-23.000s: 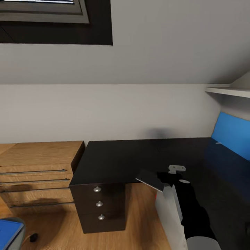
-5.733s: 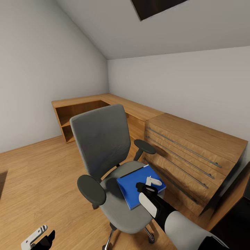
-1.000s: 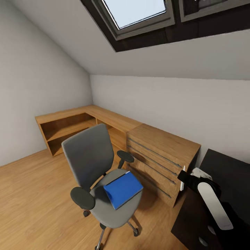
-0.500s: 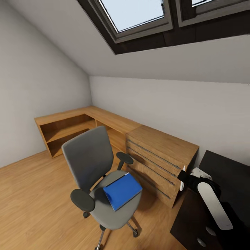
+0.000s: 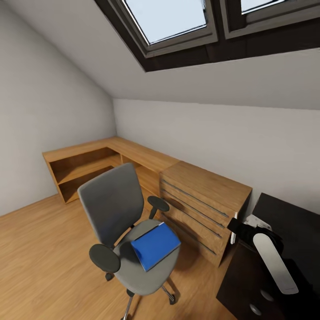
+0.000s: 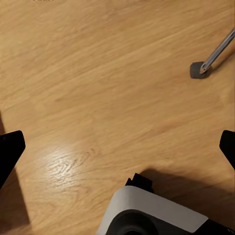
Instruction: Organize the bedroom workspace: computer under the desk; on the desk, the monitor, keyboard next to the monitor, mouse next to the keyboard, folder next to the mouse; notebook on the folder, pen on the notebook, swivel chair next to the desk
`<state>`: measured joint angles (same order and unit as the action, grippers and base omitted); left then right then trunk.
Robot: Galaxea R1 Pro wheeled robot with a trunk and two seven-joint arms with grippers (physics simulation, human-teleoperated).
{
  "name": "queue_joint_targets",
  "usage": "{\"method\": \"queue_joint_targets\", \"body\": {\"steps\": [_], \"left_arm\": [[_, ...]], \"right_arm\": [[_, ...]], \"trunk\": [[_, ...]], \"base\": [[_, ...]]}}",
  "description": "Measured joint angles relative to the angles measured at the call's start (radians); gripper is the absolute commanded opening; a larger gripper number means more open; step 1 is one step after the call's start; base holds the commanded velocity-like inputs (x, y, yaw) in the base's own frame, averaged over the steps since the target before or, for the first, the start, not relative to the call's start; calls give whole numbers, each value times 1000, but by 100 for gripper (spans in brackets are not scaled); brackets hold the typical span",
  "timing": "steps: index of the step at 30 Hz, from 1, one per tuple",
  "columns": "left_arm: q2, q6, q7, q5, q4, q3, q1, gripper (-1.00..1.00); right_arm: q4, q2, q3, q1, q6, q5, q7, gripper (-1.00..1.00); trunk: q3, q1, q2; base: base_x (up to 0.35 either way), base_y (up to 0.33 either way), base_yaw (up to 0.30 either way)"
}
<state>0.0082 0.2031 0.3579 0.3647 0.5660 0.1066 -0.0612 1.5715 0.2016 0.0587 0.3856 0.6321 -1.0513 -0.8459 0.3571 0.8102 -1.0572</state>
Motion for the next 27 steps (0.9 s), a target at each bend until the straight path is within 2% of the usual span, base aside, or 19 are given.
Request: {"method": "queue_joint_targets", "body": {"steps": [9,15,20,25,27], "left_arm": [[-1,0,-1,-1,-1,0,0,100],[0,1,-1,-1,-1,1,0,100],[0,1,-1,-1,0,0,0,100],[1,1,-1,-1,0,-1,0,100],[1,2,0,-1,0,-2,0,100]], "right_arm": [[0,2,-17,0,1,0,-1,-100],[0,3,-20,0,2,2,-2,-100],[-2,3,-18,0,1,5,-4,-100],[-10,3,-18,0,-1,16,-4,-100],[-37,3,-19,0,-3,43,0,-100]], "trunk": [[-9,0,0],[-15,0,0],[-17,0,0],[-17,0,0],[-18,0,0]], "base": [[0,-21,-201],[0,-261,-188],[0,-253,-51],[0,-91,-9],[0,-27,-3]]}}
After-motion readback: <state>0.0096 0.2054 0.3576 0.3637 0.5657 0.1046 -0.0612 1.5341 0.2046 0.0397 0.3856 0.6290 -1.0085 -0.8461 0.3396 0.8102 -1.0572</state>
